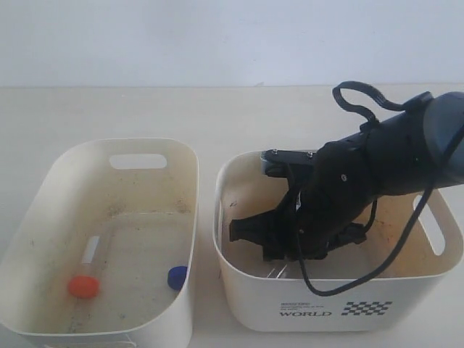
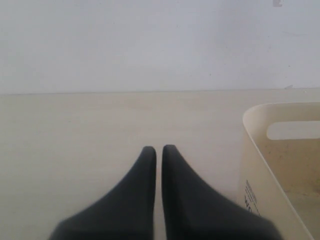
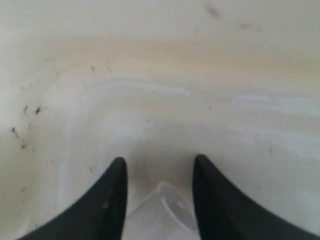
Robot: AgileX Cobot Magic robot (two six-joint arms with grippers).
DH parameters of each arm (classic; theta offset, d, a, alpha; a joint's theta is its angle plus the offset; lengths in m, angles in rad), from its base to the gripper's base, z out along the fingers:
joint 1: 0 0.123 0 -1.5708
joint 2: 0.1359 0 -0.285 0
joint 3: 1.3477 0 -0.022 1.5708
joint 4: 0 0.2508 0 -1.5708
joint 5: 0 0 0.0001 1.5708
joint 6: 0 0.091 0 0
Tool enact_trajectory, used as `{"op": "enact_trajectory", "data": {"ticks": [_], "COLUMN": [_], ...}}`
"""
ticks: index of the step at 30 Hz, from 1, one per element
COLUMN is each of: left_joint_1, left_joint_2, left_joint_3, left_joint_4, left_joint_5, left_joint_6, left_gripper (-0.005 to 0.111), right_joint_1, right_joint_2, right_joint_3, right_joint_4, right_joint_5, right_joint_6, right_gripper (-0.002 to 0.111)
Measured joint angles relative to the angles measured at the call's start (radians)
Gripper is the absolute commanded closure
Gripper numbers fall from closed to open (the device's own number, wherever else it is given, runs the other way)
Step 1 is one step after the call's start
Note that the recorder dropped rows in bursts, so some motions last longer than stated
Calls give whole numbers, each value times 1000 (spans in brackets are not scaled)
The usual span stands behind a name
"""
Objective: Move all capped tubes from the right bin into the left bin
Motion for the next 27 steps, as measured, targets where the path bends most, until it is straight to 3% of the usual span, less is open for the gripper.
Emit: {"op": "enact_trajectory", "data": {"ticks": [4, 27], "left_joint_1": [0, 0], "left_joint_2": [0, 0], "left_joint_3": [0, 0], "left_joint_4": [0, 0], "left_joint_5": [0, 0], "left_joint_6": [0, 0], "left_gripper": [102, 102], "right_joint_1": [-7, -6], "right_joint_2": [5, -86], "right_joint_3": [0, 10], "right_joint_4": [-2, -7], "right_joint_5": [-31, -7], "right_joint_6": [0, 1], "right_gripper": [109, 108]}}
